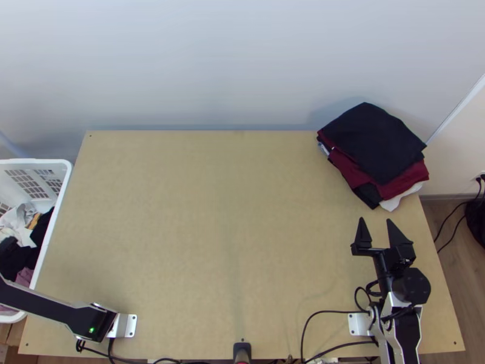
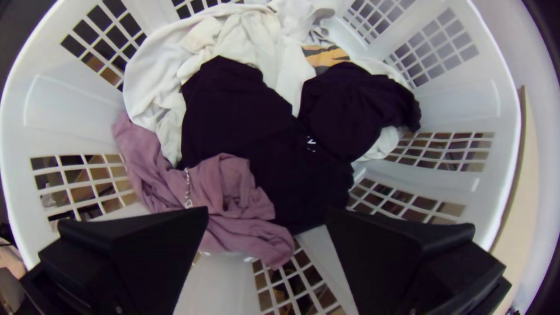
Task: Fold the t-shirt
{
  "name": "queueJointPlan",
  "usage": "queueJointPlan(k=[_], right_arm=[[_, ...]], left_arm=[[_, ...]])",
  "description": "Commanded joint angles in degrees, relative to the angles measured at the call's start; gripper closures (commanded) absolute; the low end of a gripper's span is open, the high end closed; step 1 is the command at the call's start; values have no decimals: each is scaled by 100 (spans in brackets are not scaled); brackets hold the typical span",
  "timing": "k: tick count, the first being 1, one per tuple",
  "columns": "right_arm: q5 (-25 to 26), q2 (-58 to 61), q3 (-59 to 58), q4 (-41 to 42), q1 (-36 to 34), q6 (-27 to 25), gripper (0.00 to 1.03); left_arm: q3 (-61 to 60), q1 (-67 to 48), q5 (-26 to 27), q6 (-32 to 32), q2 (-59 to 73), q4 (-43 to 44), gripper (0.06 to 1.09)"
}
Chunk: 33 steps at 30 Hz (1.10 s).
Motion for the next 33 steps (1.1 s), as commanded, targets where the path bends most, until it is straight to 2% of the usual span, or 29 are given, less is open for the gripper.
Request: queueJointPlan(k=[1,5,7,9,10,33], right_arm=[[15,-16,-60,-34,-26,-73,3],[15,-16,-60,-34,-26,-73,3],[15,-16,-60,-34,-26,-73,3],[15,-16,-60,-34,-26,-73,3],[15,-16,-60,-34,-26,-73,3],[15,-16,-60,-34,-26,-73,3]], left_arm=[[207,87,-104,398,583,46,20],[110,175,-113,644,882,512,21],[137,192,-113,680,1023,670,32],[137,201,-113,688,1146,864,48],[146,210,-113,688,1189,943,51],[787,201,-245,908,2279,1347,51]])
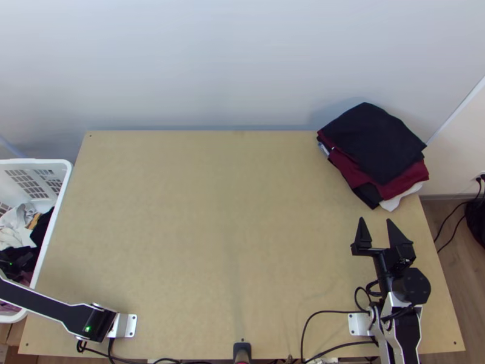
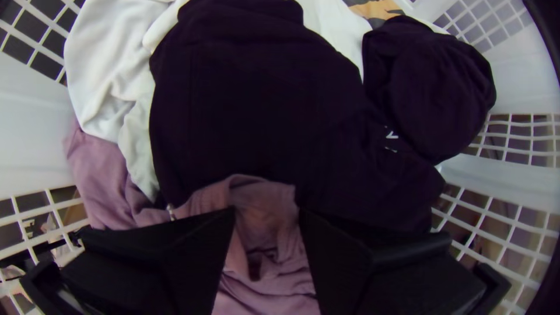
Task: Fold the t-shirt
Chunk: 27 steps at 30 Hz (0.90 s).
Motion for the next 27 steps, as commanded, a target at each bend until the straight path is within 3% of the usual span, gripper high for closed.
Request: queueJointPlan(k=[1,2,3,4,5,6,7,15,27], right_arm=[[15,-16,-60,-34,-26,-73,3],[15,-16,-60,-34,-26,-73,3],[15,-16,-60,-34,-26,-73,3],[15,-16,-60,-34,-26,-73,3],[15,-16,-60,-34,-26,-73,3],[15,-16,-60,-34,-26,-73,3],[15,-16,-60,-34,-26,-73,3],[15,-16,-60,-34,-26,-73,3],[15,-16,-60,-34,-26,-73,3]], left_arm=[[138,22,-13,180,313,12,52],[182,22,-13,198,383,12,61],[261,13,-13,207,444,12,80],[340,22,-13,216,515,12,88],[384,30,-4,233,559,-15,89],[384,30,-4,347,550,-76,100],[384,13,-4,409,506,-208,104],[358,-13,119,-13,-909,-454,105],[569,-101,1024,-1059,-3423,-559,105]])
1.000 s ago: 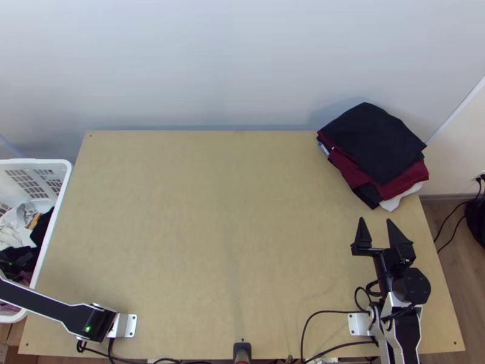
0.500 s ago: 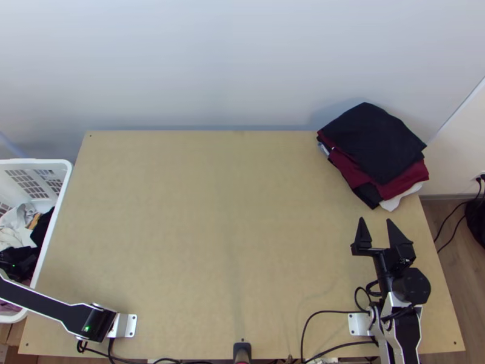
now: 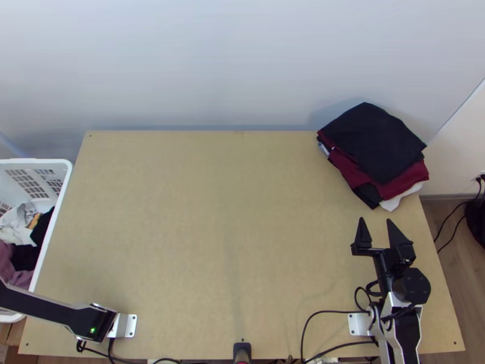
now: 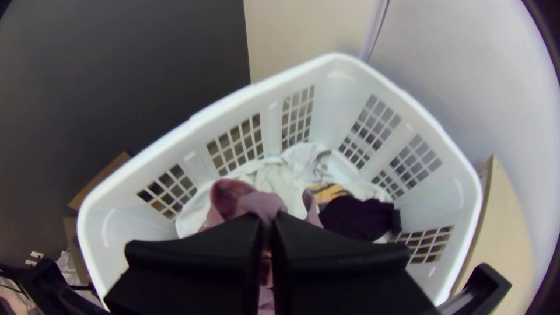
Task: Fold the t-shirt
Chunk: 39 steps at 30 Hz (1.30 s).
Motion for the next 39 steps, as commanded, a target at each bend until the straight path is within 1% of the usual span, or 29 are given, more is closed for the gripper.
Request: queueJointPlan(k=[1,6,13,17,21,27,34,36,39], right_arm=[[15,-16,-60,-34,-26,-73,3],[15,-16,-60,-34,-26,-73,3],[15,-16,-60,-34,-26,-73,3],[15,-16,-60,-34,-26,-73,3],[15,-16,-60,-34,-26,-73,3],[15,-16,-60,-34,-26,-73,3],[15,-16,-60,-34,-26,-73,3],[15,-16,-60,-34,-26,-73,3],[15,-16,-60,-34,-26,-73,3]], left_arm=[[219,-62,220,-395,-604,-33,105],[588,-97,396,-799,-1290,-33,105],[1406,-203,598,-1388,-1966,-33,105],[1731,-370,633,-1599,-2397,-33,105],[1828,-642,774,-1731,-2872,-33,105],[1845,-1416,774,-1740,-3619,-94,105],[1854,-2857,721,-1740,-4251,-595,105],[1854,-3393,607,-1748,-4366,-797,105],[1863,-4430,132,-1731,-4498,-1184,105]])
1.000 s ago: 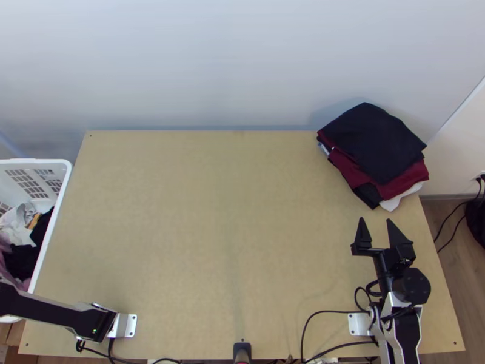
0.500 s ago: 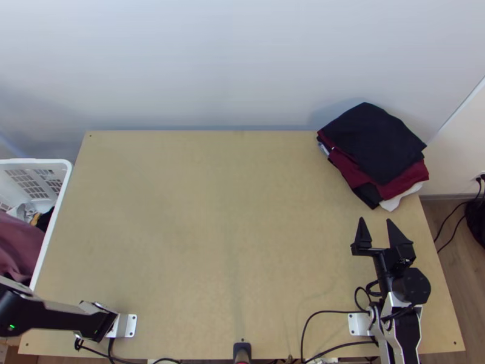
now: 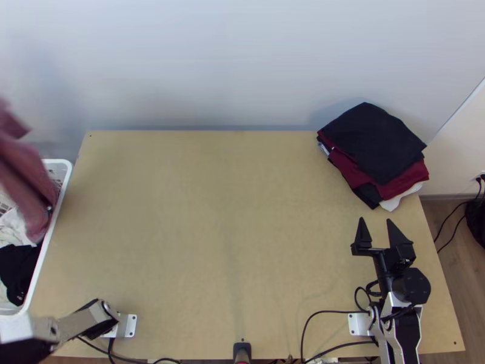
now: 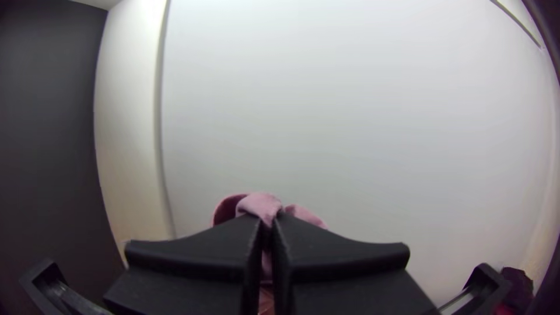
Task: Fold the t-shirt
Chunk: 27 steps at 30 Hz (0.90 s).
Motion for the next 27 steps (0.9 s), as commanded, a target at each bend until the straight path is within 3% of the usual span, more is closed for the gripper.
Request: queueJointPlan(k=[1,8,12,18,27], right_arm=[[15,-16,-60,-34,-26,-73,3],[15,-16,-60,-34,-26,-73,3],[15,-16,-60,-34,-26,-73,3],[15,-16,-60,-34,-26,-73,3],[15,-16,-60,-34,-26,-73,3]], left_arm=[[202,-957,-371,-74,-262,-278,105],[52,-3716,-1804,-30,-332,-1183,105],[-686,-5044,-2613,-39,-341,-1192,105],[-1943,-6353,-2780,-443,-332,-981,105],[-3296,-8313,-3342,-1234,345,118,105]])
